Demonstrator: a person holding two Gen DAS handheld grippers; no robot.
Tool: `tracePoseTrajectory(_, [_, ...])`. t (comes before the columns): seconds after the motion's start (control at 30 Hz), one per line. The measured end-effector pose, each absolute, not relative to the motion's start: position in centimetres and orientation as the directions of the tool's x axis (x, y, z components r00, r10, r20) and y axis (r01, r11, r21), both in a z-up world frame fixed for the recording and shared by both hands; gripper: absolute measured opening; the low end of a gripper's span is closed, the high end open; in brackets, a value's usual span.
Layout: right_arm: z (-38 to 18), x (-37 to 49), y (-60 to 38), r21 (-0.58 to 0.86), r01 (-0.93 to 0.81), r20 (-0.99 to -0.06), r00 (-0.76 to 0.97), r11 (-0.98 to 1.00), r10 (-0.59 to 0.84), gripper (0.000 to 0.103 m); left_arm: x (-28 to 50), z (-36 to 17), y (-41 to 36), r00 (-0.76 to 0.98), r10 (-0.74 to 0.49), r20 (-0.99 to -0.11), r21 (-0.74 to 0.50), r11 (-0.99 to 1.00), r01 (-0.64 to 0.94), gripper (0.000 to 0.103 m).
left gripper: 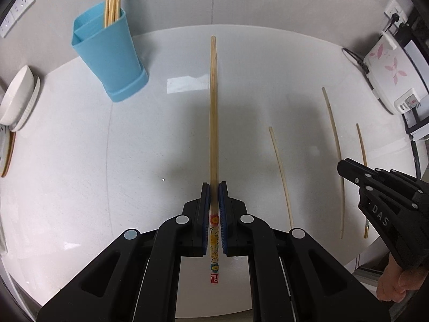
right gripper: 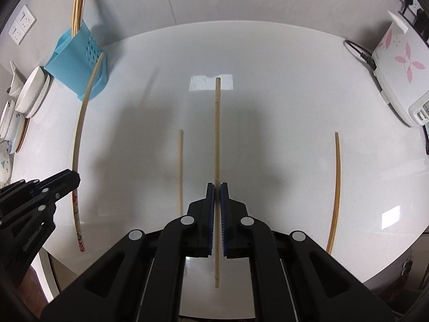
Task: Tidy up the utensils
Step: 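Lift both held chopsticks upright and carry them toward the blue holder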
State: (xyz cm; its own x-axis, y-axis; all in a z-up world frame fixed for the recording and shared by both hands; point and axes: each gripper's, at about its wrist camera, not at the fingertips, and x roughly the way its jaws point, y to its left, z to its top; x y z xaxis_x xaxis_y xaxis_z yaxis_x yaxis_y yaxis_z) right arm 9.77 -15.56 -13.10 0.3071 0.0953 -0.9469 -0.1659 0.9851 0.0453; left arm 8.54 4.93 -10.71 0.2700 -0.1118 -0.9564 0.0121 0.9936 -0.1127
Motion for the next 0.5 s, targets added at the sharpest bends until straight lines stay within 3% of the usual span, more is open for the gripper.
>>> tracePoseTrajectory(0.5, [-8.7, 10.8, -11.3, 0.06, -0.168, -0.894, 0.43, 0.984, 0.128, 0.003, 9.0, -6.5, 9.7, 0.384, -0.133, -0.914, -0.14, 0.99, 0.009, 0.006])
